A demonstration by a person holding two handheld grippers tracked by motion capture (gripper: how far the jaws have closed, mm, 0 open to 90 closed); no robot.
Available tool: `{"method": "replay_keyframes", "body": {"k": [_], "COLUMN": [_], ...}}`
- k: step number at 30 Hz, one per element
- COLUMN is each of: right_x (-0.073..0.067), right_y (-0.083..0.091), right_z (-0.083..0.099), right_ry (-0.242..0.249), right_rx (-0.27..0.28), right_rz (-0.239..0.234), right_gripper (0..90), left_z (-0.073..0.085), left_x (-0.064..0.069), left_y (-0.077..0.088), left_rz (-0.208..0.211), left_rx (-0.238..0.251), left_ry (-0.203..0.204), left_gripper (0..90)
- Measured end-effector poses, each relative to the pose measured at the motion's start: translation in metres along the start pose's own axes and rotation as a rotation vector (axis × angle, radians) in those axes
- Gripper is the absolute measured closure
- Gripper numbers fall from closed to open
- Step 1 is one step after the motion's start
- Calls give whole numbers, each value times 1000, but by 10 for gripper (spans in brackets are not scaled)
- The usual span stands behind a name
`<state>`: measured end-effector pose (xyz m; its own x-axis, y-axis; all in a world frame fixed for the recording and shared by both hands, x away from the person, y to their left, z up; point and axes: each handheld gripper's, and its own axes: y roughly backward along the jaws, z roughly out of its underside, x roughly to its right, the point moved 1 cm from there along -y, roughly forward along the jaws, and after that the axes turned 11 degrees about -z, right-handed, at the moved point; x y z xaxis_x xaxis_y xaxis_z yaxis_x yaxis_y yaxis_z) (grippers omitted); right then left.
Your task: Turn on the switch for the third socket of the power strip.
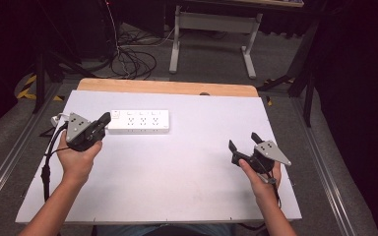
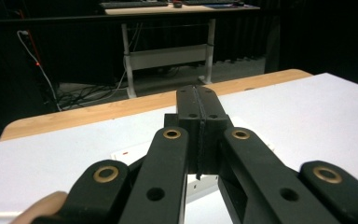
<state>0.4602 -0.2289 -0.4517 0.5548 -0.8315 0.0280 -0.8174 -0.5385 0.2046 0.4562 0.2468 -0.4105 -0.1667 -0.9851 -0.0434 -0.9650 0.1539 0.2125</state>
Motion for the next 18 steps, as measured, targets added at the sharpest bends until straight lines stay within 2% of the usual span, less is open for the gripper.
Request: {"method": "replay_keyframes", "body": {"k": [9, 14, 18], "right_x": [1, 1, 1], "right_y": [1, 1, 1], "right_z": [-1, 0, 0], "right_ry": [-1, -4, -4], "right_rx": [6, 2, -1], "right_rz": [2, 7, 7], "right_gripper": [151, 150, 150], "left_z": [-1, -7, -12], "left_x": [1, 1, 6], "left_y": [-12, -20, -27], "left_rz": [7, 13, 19], "left_rx": [-21, -20, -17], "left_ry": [-13, 1, 2], "left_gripper": [900, 900, 900]}}
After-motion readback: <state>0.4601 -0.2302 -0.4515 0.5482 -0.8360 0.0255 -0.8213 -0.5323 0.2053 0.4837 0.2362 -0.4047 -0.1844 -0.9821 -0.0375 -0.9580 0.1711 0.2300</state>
